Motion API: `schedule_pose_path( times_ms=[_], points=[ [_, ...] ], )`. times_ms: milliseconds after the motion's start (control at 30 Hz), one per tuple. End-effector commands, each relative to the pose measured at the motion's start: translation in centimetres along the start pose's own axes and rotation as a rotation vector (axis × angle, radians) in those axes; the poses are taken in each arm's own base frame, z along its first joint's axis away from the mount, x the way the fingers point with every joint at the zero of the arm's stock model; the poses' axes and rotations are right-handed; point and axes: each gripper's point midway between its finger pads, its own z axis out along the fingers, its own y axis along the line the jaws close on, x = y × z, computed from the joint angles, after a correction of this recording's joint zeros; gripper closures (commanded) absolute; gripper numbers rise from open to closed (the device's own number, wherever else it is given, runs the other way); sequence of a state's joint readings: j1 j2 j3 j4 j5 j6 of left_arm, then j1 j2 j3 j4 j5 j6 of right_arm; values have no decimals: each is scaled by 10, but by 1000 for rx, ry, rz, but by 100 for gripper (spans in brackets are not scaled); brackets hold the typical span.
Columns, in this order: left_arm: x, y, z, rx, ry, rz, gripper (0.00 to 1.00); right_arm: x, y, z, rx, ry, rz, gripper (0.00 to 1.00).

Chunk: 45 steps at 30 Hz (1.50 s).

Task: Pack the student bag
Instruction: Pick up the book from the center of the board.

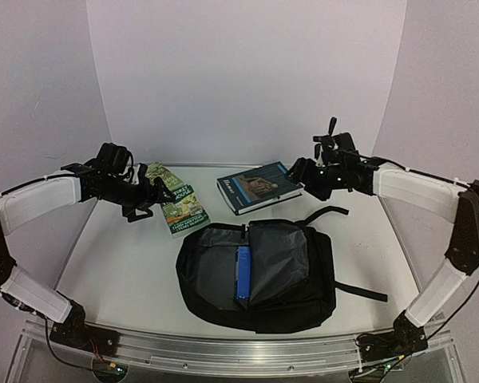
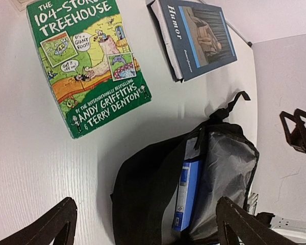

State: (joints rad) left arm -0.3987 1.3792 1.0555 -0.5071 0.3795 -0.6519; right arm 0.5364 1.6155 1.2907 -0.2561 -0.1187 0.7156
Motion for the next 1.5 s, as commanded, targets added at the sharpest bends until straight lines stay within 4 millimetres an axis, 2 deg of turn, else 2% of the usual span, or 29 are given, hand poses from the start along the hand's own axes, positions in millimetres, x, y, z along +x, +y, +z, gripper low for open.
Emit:
schedule_pose_path(
  times_ms=[0, 133, 300, 533, 700, 900, 1167, 1400, 1467],
  points=[
    [-35, -24, -10, 82, -75, 46, 5, -21, 14, 41, -160, -19, 101, 29],
    [-42, -16, -11, 64, -91, 26, 4, -24, 2, 81, -208, -12, 190, 37],
    [-43, -9, -10, 46, -92, 7, 4, -14, -12, 128, -212, 19, 224, 45],
    [-39, -1, -7, 36, -80, -19, 4, -5, -37, 168, -166, 8, 270, 54],
    [-37, 0, -7, 32, -74, -27, 4, -5, -52, 183, -142, -23, 313, 59],
    [-36, 3, -8, 21, -73, -32, 3, -8, -58, 192, -162, -49, 352, 63],
    [-34, 5, -9, 9, -74, -36, 3, -15, -57, 200, -220, -78, 383, 70],
    [-33, 7, -7, 5, -65, -42, 3, -16, -57, 209, -243, -84, 411, 71],
    [-33, 7, -8, 1, -67, -44, 3, -17, -56, 211, -250, -87, 418, 75]
  ],
)
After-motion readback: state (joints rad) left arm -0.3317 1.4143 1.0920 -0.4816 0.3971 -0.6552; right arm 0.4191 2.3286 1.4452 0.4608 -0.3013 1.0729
